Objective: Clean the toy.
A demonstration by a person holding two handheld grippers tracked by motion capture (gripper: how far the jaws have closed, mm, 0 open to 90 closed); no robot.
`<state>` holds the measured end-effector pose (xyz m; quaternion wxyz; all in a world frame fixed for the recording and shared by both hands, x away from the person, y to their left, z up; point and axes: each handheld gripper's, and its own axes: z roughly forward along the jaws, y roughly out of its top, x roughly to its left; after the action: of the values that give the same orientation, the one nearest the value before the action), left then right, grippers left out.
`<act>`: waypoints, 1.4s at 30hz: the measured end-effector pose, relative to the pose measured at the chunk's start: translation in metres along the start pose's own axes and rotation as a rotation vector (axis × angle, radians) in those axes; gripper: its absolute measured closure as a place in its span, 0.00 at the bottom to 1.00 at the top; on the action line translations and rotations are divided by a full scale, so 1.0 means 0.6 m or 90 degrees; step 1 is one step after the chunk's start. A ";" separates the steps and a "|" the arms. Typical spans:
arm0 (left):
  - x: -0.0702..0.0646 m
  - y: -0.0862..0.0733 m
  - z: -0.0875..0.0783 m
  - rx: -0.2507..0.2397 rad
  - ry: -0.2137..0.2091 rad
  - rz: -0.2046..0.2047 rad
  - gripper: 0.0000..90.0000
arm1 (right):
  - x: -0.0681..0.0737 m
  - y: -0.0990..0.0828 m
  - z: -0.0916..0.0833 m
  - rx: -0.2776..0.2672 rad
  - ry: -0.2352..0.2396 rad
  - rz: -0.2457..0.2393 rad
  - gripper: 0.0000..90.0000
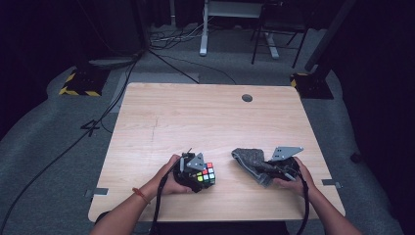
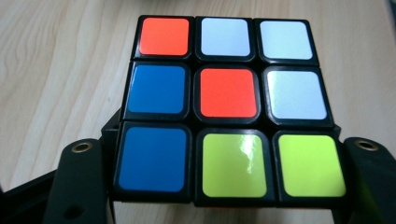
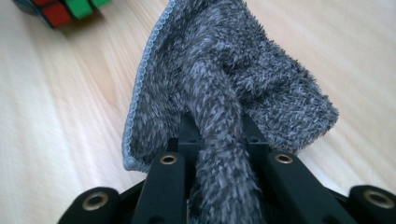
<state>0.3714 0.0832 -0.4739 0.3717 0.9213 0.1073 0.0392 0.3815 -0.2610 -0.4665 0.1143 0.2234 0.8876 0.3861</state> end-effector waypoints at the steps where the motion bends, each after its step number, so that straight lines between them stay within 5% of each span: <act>1: -0.001 0.006 -0.002 -0.004 0.000 0.003 0.37 | 0.004 0.004 -0.003 -0.011 0.003 -0.002 0.85; 7: -0.007 0.039 0.001 0.008 0.019 0.040 0.37 | 0.035 0.040 -0.026 -0.084 0.031 -0.036 0.85; 17: -0.014 0.074 0.013 -0.013 0.002 0.062 0.37 | 0.074 0.079 -0.019 -0.113 0.076 -0.075 0.85; 26: -0.014 0.075 0.002 -0.040 0.007 0.056 0.37 | 0.083 0.087 0.017 -0.096 0.101 -0.063 0.85; 35: -0.018 0.075 -0.003 -0.025 0.040 0.066 0.37 | 0.093 0.077 0.041 -0.055 0.095 -0.083 0.85; 42: -0.017 0.076 -0.002 -0.029 0.036 0.057 0.37 | 0.097 0.077 0.021 -0.092 0.116 -0.098 0.85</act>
<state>0.3690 0.0496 -0.4415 0.3873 0.9149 0.0755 0.0846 0.3498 -0.1972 -0.4426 0.0785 0.1099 0.8786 0.4580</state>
